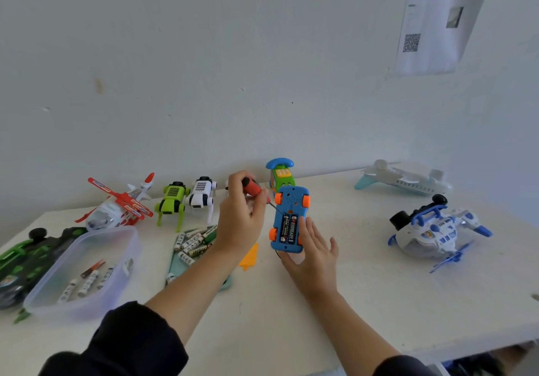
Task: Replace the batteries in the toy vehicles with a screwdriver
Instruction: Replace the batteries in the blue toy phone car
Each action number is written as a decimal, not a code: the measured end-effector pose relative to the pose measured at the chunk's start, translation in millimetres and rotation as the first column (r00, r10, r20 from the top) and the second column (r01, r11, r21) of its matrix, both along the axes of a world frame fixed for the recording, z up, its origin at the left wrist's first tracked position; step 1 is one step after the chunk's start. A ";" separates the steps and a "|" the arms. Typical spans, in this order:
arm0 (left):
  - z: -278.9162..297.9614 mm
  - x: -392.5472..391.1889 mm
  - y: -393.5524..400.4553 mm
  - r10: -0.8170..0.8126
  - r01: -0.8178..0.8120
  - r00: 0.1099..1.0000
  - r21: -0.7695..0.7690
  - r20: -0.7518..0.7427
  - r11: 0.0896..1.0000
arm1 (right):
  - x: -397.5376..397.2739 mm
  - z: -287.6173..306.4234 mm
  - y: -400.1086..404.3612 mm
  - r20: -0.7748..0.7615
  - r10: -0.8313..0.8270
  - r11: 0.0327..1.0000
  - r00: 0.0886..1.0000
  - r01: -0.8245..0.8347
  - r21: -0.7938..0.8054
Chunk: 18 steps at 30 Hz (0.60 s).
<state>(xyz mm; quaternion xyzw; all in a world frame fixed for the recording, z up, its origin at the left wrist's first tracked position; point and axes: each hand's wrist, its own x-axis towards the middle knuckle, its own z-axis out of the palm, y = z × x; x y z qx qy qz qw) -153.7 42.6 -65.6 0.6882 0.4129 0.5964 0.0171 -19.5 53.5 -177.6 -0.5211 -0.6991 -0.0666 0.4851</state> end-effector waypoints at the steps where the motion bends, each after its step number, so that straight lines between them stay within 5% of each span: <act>1: 0.7 1.7 0.2 -0.007 0.007 1.000 0.010 0.001 1.000 | -0.2 -0.7 0.3 -0.003 0.009 1.000 1.000 -0.009 0.006; 11: 9.8 13.1 17.4 0.024 -0.027 0.991 -0.021 -0.134 0.999 | -0.5 -7.5 6.6 -0.083 0.111 0.992 0.990 -0.115 -0.047; 18: 45.1 21.9 55.5 0.037 -0.210 0.920 -0.411 -0.391 0.887 | -2.4 -9.4 4.3 0.088 0.203 0.974 0.975 -0.210 0.081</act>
